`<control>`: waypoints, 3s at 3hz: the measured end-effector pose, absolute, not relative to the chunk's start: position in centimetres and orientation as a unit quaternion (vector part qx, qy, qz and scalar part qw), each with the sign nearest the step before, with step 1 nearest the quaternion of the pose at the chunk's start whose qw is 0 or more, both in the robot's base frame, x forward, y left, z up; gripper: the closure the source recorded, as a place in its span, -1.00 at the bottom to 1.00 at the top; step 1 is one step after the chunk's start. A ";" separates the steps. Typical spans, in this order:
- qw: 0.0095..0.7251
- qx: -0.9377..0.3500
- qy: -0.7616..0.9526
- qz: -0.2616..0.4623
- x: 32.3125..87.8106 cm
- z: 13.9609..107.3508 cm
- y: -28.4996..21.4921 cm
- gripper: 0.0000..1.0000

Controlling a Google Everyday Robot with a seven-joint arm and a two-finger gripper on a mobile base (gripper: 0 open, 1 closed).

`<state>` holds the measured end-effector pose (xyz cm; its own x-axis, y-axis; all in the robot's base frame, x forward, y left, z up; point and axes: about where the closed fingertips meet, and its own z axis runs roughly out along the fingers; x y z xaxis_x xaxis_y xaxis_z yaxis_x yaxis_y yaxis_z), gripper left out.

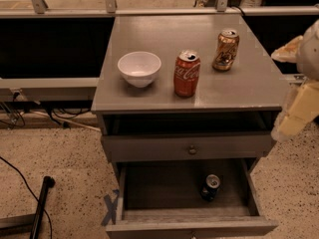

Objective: Pick pepsi can from middle drawer and place on counter

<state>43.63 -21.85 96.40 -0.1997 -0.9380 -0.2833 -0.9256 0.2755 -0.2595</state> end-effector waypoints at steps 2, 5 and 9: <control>0.321 -0.594 0.710 0.200 40.0 76.7 -14.7 -1.00; 0.382 -0.533 0.722 0.219 38.0 71.0 -15.9 -1.00; 0.470 -0.458 0.733 0.178 37.6 63.2 -22.8 -1.00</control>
Offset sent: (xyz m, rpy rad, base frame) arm -0.0621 0.0107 -0.2824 1.2834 -0.5008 -0.2525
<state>37.55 -22.77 63.24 -0.1384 -0.5039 -0.8526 -0.8392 0.5168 -0.1692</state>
